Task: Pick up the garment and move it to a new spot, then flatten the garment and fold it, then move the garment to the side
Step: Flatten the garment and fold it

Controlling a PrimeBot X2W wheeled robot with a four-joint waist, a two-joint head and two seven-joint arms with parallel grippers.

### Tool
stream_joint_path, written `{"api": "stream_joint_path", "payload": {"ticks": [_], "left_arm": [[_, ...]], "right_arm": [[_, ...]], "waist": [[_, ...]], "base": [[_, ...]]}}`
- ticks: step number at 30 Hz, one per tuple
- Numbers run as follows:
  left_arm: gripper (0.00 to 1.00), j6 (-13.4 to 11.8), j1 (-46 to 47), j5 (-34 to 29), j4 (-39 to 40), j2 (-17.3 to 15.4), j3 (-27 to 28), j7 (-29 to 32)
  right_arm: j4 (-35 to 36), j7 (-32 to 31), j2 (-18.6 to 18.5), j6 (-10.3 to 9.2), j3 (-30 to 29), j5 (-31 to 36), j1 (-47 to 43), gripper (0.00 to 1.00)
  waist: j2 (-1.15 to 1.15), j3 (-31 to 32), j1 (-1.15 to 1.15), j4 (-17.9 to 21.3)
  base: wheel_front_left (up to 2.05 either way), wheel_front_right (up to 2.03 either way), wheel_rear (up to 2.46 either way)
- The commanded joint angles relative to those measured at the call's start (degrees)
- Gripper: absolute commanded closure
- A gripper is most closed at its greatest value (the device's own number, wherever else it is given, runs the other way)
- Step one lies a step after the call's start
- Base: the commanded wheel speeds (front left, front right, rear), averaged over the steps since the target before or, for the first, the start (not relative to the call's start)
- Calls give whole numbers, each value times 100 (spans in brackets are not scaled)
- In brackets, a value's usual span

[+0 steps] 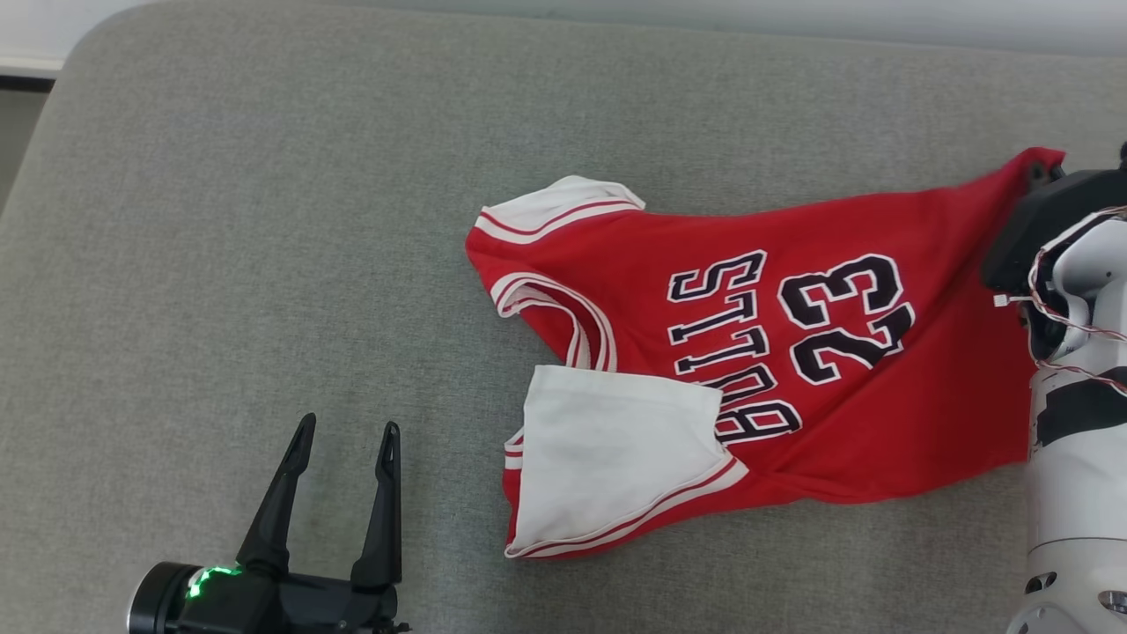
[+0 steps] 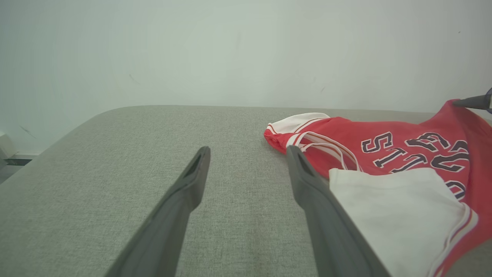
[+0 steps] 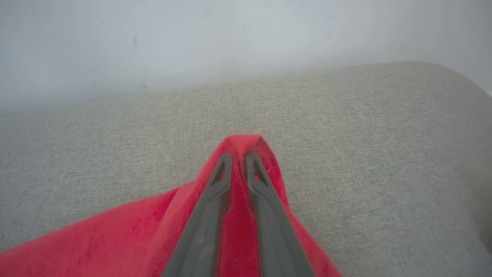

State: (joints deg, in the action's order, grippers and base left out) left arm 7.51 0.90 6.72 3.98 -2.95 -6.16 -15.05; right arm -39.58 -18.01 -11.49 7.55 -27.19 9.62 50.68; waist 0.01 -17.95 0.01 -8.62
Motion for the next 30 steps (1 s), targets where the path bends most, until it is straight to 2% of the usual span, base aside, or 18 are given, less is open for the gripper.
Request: {"api": "stream_joint_path", "payload": {"ticks": [1,7,13,16,23,30], "left_arm": [[0,-9,55,21,13,9,-2,-17],[0,-25,-32,57,-21,10,66,-17],[0,-22,-111,68,-62,9,88,-17],[0,-31,-210,68,-103,8,117,-17],[0,-72,-486,57,-198,9,221,-17],[0,-99,-651,150,-283,9,214,-17]], "right_arm": [[-44,77,29,-12,4,33,40,0],[-160,185,-74,-12,189,-90,-208,0],[207,439,-129,-12,471,-338,-756,0],[613,780,-49,-12,628,-509,-1199,0],[2048,1581,357,-12,1028,-800,-2863,0],[3078,2418,782,-12,991,-814,-4250,0]], "waist": [[-1,-106,-1,-123],[-1,95,-1,30],[-1,495,-1,304],[-1,711,-1,459],[-1,1184,-1,802],[-1,1489,-1,944]], "base": [[0,0,0],[0,0,0],[0,0,0],[0,0,0],[0,0,0],[0,0,0]]}}
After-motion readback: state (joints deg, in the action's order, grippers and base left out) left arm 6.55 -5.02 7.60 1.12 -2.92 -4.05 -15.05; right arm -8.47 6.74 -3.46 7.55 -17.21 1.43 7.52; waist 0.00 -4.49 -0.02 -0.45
